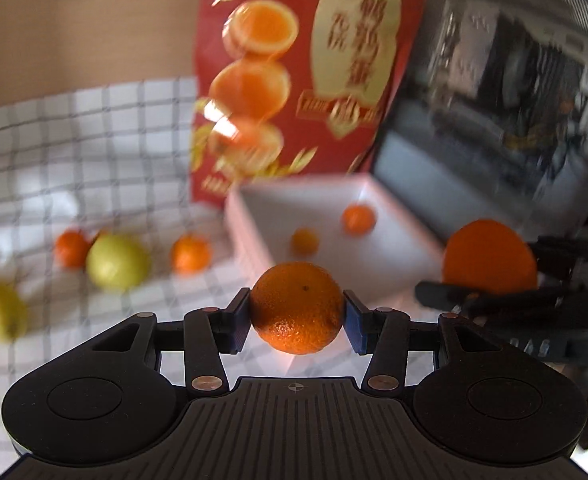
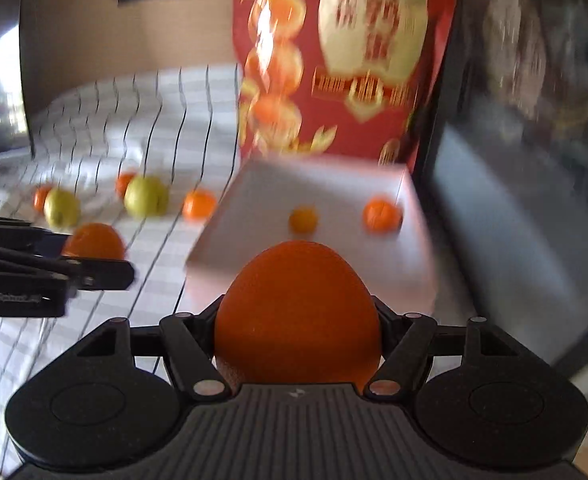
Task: Organize fruits
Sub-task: 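Carry both fruits over the pink box and open both tools to drop them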
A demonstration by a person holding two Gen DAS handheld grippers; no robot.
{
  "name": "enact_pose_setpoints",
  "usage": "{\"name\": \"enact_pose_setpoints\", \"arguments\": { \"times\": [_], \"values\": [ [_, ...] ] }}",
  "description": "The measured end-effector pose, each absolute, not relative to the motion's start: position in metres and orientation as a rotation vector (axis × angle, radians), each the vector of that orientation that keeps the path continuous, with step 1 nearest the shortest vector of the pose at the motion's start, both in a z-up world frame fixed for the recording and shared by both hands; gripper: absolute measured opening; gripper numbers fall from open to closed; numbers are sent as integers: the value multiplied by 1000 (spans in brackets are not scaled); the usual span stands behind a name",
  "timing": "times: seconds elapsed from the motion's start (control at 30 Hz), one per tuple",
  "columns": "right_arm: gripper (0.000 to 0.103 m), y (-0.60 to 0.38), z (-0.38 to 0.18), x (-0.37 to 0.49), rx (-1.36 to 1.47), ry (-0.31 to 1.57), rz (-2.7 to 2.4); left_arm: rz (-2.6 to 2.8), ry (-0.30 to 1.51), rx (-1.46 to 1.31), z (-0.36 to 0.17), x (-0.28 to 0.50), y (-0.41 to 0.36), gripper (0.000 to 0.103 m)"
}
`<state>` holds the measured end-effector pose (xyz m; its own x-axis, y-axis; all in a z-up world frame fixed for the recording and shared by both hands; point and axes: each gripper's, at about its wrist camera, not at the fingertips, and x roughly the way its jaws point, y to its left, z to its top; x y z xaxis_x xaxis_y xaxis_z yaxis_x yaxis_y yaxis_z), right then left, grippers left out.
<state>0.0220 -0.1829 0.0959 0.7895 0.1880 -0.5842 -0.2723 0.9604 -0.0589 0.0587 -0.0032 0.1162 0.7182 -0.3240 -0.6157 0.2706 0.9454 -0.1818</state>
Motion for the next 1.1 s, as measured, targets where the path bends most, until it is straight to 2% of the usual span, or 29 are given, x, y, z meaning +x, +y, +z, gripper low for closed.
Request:
{"name": "enact_pose_setpoints", "arguments": {
  "times": [0.13, 0.3, 0.57, 0.67, 0.77, 0.9, 1.1],
  "values": [
    [71, -186, 118, 57, -190, 591, 252, -350, 684, -87, 140, 113, -20, 53],
    [71, -183, 112, 101, -241, 652, 265, -356, 719, -62, 157, 174, -34, 53],
    [71, -182, 70, 163, -230, 790, 300, -334, 967, -67, 107, 228, -51, 53],
    [71, -183, 54, 178, -211, 864, 341, -343, 1003, -84, 92, 233, -49, 53],
    [72, -185, 43, 184, -206, 905, 321, -341, 978, -40, 89, 231, -49, 52],
    [72, -192, 57, 185, -137, 885, 338, -359, 926, -112, 96, 229, -42, 52],
    [76, -194, 89, 166, -146, 729, 277, -268, 727, -160, 121, 187, -11, 52]
  ]
}}
